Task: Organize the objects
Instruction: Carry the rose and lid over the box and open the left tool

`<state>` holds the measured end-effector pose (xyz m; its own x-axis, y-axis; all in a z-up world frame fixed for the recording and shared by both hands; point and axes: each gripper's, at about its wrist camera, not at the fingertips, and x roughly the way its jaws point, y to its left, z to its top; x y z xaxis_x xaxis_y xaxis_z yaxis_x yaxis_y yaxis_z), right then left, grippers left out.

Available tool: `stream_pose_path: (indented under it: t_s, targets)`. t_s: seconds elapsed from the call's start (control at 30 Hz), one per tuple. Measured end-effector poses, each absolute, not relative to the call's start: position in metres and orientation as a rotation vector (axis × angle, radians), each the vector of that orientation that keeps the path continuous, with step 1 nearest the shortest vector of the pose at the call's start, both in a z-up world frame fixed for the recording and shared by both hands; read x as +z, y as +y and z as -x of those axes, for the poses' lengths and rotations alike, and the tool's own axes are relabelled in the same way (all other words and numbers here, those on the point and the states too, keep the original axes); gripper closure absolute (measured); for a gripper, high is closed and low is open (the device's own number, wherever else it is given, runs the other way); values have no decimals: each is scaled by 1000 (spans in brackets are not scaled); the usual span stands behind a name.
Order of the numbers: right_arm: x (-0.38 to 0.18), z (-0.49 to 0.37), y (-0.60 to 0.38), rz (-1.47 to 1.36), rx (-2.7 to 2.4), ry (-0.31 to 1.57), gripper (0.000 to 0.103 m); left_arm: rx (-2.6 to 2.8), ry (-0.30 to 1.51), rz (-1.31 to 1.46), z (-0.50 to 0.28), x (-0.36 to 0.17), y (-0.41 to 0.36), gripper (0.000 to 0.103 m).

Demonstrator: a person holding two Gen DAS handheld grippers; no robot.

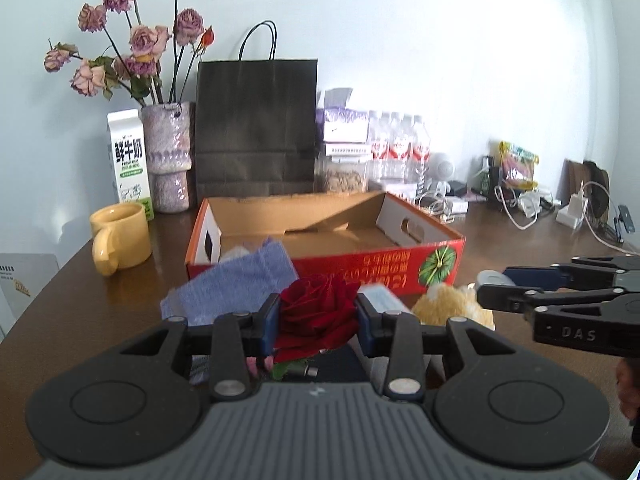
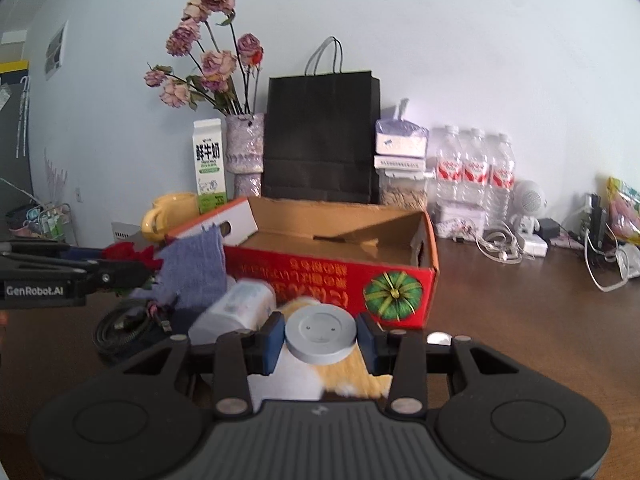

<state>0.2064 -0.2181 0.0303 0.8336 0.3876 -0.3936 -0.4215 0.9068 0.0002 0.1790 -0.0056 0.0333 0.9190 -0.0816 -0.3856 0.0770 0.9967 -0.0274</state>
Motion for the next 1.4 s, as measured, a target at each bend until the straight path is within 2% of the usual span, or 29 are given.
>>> stream_pose_path:
  t_s: [0.3,0.77,1.4]
  targets:
    - [58,-245,-190,92,452,314,65,-86,338,37,-215,52,-6,64]
    - [74,-326,-165,96,444,310,65,-60,303,61,-287,67,-5,64]
    - [28,-411,-161,101,354,494,65,37,452,97,-377,30,13,64]
